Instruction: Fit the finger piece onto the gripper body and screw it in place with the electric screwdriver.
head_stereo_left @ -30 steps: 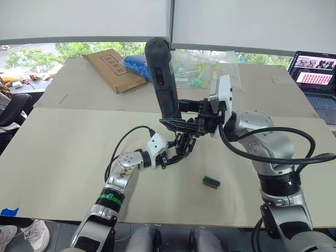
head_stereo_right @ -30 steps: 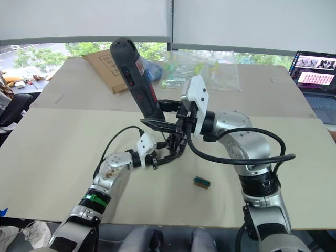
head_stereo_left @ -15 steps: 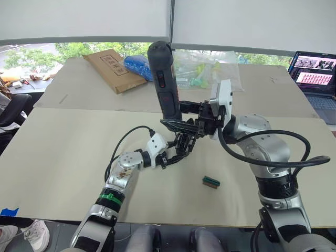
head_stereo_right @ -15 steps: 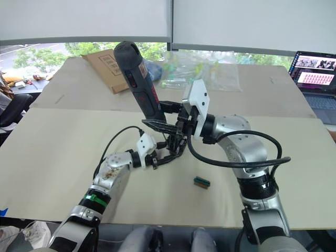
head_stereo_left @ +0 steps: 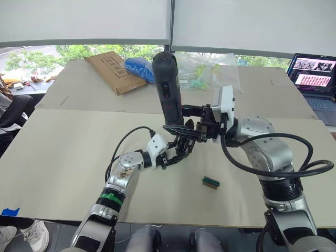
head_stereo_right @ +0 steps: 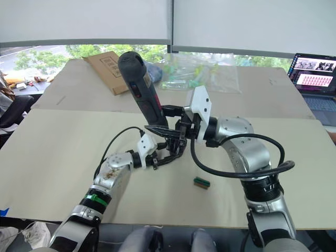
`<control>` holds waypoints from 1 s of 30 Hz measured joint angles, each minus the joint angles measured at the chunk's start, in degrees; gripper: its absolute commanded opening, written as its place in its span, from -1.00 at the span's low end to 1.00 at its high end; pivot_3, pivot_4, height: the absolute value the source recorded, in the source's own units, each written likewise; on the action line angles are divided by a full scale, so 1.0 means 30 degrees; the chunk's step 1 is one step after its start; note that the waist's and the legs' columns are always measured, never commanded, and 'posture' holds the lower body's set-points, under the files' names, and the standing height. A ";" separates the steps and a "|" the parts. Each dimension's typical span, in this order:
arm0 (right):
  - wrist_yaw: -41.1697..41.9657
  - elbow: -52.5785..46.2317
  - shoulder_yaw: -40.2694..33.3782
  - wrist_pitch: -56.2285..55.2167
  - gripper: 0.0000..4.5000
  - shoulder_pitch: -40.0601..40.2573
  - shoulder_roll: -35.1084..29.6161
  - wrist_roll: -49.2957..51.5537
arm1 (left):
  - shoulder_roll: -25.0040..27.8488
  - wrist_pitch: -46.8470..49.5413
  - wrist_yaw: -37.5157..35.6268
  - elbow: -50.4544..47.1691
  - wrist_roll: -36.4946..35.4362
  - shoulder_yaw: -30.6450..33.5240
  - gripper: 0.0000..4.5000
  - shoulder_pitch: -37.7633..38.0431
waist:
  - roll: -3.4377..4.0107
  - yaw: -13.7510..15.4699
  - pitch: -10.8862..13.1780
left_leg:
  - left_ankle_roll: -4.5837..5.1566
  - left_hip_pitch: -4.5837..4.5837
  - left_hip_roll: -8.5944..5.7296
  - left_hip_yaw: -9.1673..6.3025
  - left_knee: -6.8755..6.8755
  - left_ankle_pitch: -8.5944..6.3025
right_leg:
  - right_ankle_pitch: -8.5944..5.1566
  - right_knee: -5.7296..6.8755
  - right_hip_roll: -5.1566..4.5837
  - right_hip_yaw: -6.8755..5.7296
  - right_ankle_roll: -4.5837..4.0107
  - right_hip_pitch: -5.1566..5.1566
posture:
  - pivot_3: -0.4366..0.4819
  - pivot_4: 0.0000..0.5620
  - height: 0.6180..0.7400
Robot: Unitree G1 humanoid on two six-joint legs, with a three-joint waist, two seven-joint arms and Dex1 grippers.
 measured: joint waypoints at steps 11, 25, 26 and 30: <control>0.0052 0.0874 0.0172 -0.0050 -0.13 -0.0144 0.0059 0.0080 | 0.0012 0.0134 0.0087 0.0024 0.0019 -0.0039 0.01 -0.0014 | -0.0002 0.0003 -0.0039 | 0.0001 0.0028 0.0000 -0.0008 -0.0004 -0.0002 | 0.0001 0.0000 -0.0015 0.0000 -0.0001 0.0022 | -0.05 -0.47 1.00; 0.0109 0.0989 0.0081 -0.1234 -0.13 0.0627 0.0033 0.0078 | 0.0081 0.0163 0.0076 0.0208 0.0081 -0.0058 0.01 -0.0109 | -0.0009 -0.0027 -0.0110 | 0.0001 0.0073 0.0007 -0.0010 -0.0018 -0.0004 | 0.0003 -0.0009 -0.0063 0.0015 -0.0004 0.0035 | -0.05 -0.47 1.00; 0.0107 0.0989 0.0072 -0.1266 -0.13 0.0669 0.0032 0.0077 | 0.0081 0.0163 0.0077 0.0210 0.0088 -0.0059 0.01 -0.0111 | -0.0009 -0.0026 -0.0112 | 0.0001 0.0074 0.0007 -0.0010 -0.0018 -0.0004 | 0.0003 -0.0009 -0.0068 0.0014 -0.0004 0.0035 | -0.05 -0.47 1.00; 0.0095 0.0983 -0.0106 -0.1340 -0.13 0.0868 0.0031 0.0079 | 0.0084 0.0162 0.0069 0.0227 0.0131 -0.0065 0.01 -0.0111 | -0.0012 -0.0029 -0.0142 | 0.0003 0.0079 0.0007 -0.0010 -0.0028 -0.0006 | 0.0003 -0.0011 -0.0090 0.0011 -0.0004 0.0035 | -0.05 -0.47 1.00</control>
